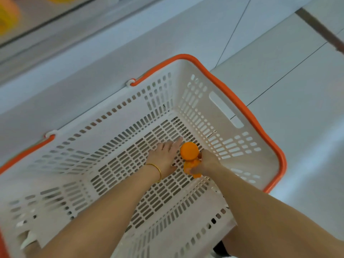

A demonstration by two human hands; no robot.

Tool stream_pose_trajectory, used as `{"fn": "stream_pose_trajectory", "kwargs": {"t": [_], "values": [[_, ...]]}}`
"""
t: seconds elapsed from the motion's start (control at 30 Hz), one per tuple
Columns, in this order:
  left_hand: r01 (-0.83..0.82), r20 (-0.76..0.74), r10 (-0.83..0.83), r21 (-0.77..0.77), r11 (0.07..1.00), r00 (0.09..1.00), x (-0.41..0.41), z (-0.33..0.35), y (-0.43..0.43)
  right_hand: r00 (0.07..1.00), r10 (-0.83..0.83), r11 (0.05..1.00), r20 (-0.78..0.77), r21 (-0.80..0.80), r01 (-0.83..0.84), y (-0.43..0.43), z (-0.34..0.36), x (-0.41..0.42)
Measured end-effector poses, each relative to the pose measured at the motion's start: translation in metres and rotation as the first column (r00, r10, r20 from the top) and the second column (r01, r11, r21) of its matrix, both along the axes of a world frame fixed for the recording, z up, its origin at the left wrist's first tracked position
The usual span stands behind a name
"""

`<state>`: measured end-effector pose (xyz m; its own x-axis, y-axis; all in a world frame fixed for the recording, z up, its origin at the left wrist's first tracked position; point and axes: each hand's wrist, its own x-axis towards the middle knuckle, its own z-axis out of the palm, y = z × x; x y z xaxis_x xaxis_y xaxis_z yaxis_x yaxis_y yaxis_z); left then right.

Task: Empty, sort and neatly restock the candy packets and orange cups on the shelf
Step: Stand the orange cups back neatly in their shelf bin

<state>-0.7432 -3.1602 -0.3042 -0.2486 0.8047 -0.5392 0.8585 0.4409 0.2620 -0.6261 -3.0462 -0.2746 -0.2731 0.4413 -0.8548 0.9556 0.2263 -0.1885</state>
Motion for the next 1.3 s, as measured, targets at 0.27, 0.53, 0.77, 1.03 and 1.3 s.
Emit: {"fn": "stream_pose_trajectory", "kwargs": {"t": [0.27,0.53,0.77,1.03,1.3], "values": [[-0.116,0.097,0.108,0.089,0.989,0.989,0.001,-0.011,0.021,0.948,-0.107,0.994,-0.3,-0.039,0.1,-0.001,-0.007,-0.006],[-0.359,0.486,0.251,0.143,0.922,0.837,-0.027,0.008,0.001,0.897,-0.244,0.929,-0.369,-0.354,0.108,0.0,-0.004,-0.019],[-0.46,0.532,0.329,0.132,0.878,0.78,-0.063,0.11,-0.043,0.789,-0.11,0.946,-0.605,-0.307,-0.103,-0.02,0.07,-0.051],[-0.448,0.411,0.307,0.309,0.839,0.858,-0.067,0.278,-0.105,0.573,0.159,0.955,-0.804,-0.021,-0.295,-0.065,0.214,-0.069],[-0.348,0.245,0.247,0.645,0.68,0.937,-0.075,0.447,-0.175,0.276,0.235,0.914,-0.932,0.116,-0.388,-0.108,0.38,-0.08]]}}
